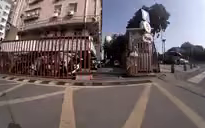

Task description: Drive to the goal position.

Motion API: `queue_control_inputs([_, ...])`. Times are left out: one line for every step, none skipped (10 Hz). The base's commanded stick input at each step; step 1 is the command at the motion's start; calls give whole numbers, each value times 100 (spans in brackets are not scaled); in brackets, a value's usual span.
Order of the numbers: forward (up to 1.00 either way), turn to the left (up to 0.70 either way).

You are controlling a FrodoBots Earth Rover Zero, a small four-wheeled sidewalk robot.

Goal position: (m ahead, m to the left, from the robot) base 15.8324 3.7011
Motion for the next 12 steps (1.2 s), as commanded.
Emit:
queue_control_inputs([45, 0])
queue_control_inputs([45, 0])
queue_control_inputs([45, 0])
queue_control_inputs([45, 0])
queue_control_inputs([45, 0])
queue_control_inputs([45, 0])
queue_control_inputs([45, 0])
queue_control_inputs([45, 0])
queue_control_inputs([45, -17])
queue_control_inputs([45, -25])
queue_control_inputs([45, -13])
queue_control_inputs([45, 0])
